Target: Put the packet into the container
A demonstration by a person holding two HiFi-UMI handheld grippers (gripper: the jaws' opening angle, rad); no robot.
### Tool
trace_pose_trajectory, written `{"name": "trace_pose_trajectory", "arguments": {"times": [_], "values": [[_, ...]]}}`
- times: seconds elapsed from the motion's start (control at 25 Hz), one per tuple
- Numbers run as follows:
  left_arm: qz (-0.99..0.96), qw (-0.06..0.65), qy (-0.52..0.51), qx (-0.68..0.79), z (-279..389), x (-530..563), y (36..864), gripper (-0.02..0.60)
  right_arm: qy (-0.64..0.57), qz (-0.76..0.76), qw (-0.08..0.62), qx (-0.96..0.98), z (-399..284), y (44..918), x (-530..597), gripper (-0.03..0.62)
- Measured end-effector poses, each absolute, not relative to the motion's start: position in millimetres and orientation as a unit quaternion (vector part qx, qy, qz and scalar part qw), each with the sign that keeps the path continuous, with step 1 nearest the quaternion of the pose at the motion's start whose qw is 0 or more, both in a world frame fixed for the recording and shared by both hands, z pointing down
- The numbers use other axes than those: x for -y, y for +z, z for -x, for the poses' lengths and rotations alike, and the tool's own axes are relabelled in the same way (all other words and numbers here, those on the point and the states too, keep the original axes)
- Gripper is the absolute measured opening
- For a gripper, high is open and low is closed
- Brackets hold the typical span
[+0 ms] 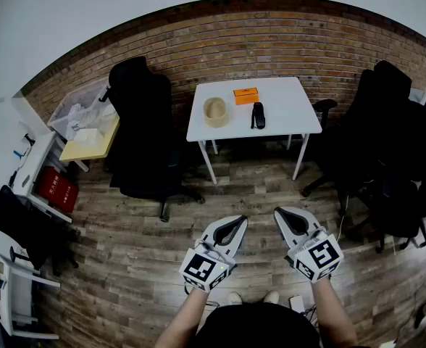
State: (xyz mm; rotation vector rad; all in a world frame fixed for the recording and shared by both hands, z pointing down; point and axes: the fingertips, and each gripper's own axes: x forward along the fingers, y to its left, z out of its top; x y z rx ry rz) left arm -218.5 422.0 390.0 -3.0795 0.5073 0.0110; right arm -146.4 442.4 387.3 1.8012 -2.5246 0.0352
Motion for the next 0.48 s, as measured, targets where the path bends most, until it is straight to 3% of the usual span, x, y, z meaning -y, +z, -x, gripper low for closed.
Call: {"name": "trace_pose_trajectory", "arguments": {"times": [0.48], "values": [[0.988,0.020,-0.017,-0.155,205,-422,396,0.008,0.006,-0.584,0.011,0.812,137,388,-442,0.000]]}}
